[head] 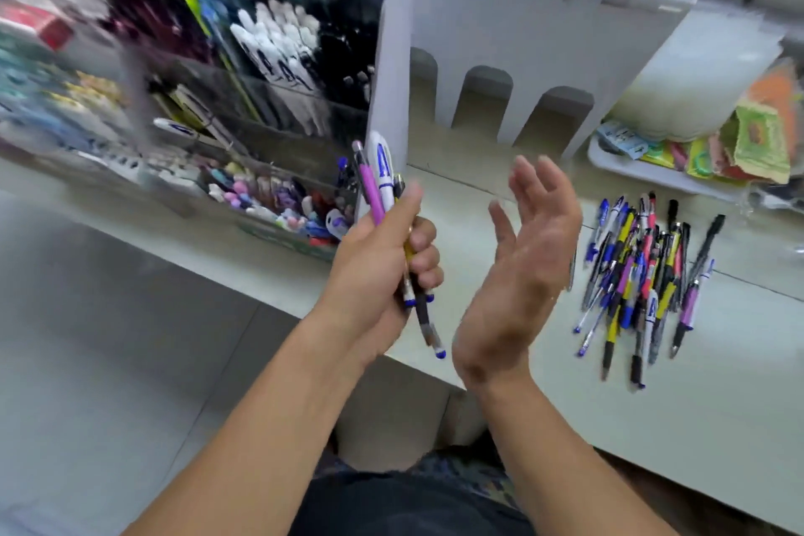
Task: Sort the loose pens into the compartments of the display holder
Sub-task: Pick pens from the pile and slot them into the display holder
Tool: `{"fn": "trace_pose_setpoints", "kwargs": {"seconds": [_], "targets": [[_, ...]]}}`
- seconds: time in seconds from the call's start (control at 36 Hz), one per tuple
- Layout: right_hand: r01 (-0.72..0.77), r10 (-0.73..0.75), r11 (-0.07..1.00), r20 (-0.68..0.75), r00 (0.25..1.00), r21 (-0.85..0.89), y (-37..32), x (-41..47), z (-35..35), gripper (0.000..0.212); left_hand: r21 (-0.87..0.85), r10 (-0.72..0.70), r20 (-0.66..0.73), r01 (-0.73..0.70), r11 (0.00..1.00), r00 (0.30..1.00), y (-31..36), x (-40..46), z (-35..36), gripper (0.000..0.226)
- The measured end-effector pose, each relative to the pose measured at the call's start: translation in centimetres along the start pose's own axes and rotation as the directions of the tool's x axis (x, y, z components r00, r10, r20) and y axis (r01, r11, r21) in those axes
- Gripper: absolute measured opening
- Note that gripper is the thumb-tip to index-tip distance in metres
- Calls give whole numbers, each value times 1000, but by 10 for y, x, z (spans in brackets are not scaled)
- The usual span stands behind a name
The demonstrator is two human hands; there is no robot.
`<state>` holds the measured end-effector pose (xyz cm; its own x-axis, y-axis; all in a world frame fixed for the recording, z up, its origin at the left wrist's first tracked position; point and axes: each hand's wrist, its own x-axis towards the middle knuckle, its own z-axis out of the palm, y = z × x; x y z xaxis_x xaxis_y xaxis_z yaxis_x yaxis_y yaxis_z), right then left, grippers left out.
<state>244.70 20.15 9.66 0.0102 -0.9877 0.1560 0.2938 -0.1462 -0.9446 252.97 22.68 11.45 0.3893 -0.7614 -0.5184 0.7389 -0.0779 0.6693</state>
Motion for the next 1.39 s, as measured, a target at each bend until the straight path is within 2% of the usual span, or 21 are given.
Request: {"fn": "trace_pose_setpoints", "kwargs": {"seconds": [0.11,0.28,0.39,0.47,0.53,0.58,0.64,0.69,0.75,0.89,0.94,1.06,1.17,1.28,1.39], "targets": [[72,-72,997,23,997,-18,9,-42,44,78,-60,72,4,-71,996,997,39,3,-29,23],[108,-113,985,-28,993,-137,23,-49,126,52,-41,-38,104,43,998,994,75,13,-77,26],[95,-107,955,-24,994,-282,18,-40,141,38,167,-28,178,-2,986,984,98,23,-108,32],[11,64,898,154,986,-439,6,-17,137,22,352,-124,299,12,936,946,116,27,-127,34],[-63,244,861,301,922,-505,0,-5,139,25,432,-203,344,37,901,917,124,26,-133,33],[-113,320,865,365,874,-488,-3,2,144,24,500,-262,378,42,865,888,132,24,-133,32],[-160,333,885,355,874,-438,-6,8,149,18,546,-308,420,33,837,853,140,21,-131,31],[-217,365,896,363,858,-388,-9,14,150,13,534,-348,435,73,842,831,148,19,-128,44],[-261,382,909,401,833,-324,-10,21,150,11,518,-345,420,91,850,839,153,18,-127,53],[-250,346,934,466,814,-256,-7,30,154,6,493,-258,396,32,869,881,154,17,-126,39],[-283,360,932,471,805,-228,-4,31,155,10,481,-224,402,3,877,888,152,18,-128,29],[-380,427,904,497,756,-197,5,29,157,33,485,-218,421,-16,874,880,154,26,-143,21],[-431,467,884,417,780,-183,16,23,166,23,516,-317,426,60,854,847,167,39,-159,38],[-458,500,866,331,800,-201,25,13,186,20,523,-395,446,123,843,803,182,54,-174,41],[-435,525,845,333,783,-311,35,0,216,19,506,-446,447,192,841,775,206,69,-196,34]]}}
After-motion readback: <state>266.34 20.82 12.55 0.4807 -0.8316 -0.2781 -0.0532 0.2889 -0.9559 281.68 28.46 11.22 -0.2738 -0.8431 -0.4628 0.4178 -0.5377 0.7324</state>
